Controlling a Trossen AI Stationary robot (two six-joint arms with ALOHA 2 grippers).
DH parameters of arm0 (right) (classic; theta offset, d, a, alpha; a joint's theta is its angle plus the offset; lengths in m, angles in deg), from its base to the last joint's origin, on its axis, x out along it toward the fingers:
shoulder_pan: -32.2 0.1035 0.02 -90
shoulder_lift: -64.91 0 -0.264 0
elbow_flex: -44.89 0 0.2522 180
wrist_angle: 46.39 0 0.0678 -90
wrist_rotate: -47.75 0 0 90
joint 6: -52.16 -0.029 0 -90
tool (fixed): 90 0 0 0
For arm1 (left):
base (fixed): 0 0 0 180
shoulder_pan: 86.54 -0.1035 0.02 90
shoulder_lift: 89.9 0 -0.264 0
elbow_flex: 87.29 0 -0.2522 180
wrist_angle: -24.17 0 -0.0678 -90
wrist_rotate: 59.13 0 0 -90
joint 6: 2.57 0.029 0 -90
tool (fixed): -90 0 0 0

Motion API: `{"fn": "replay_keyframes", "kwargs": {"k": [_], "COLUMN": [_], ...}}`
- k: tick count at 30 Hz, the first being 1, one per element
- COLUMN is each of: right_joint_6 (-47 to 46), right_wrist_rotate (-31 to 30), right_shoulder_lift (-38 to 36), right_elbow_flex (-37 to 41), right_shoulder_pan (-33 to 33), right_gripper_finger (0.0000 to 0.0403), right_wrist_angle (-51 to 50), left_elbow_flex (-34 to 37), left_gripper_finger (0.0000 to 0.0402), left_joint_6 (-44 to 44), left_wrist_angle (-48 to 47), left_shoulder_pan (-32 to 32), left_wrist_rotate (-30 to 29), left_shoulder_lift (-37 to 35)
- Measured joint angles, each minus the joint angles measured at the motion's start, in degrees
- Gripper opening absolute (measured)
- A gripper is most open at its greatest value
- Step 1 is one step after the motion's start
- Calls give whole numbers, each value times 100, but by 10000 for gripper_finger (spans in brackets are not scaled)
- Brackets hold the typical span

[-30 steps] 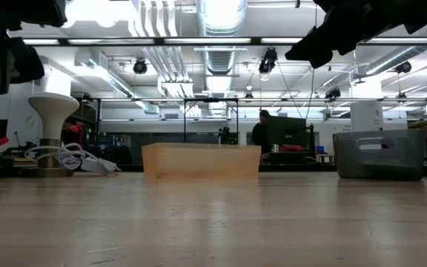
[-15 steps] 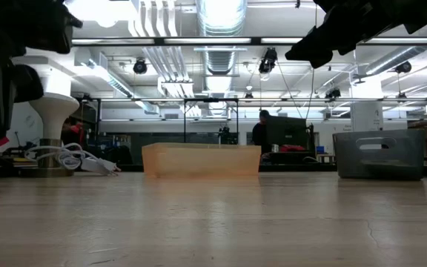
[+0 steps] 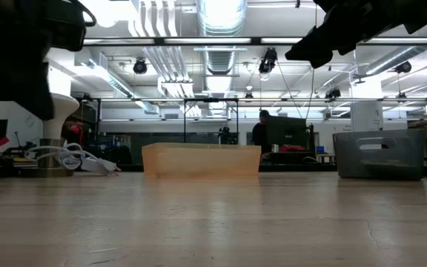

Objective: Pick & Place School Supplies
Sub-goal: Put the crayon box into the light black bin

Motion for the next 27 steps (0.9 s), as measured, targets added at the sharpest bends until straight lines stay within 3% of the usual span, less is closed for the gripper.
{"fn": "replay_keyframes", "kwargs": {"k": [5,27], "right_joint_6": [0,0], "right_wrist_rotate": [1,-2], "right_shoulder_lift": [0,0], "right_elbow_flex": [0,0], "right_shoulder_pan": [2,2], "right_gripper_finger": [137,137], "right_wrist_angle": [0,0], "left_elbow_flex": [0,0], "left_gripper_finger": [53,55], "left_joint_6": [165,707], "left_wrist_angle": [6,539], "left_shoulder_pan": [2,170], "left_wrist_rotate": [590,448], "left_shoulder_lift": [0,288]}}
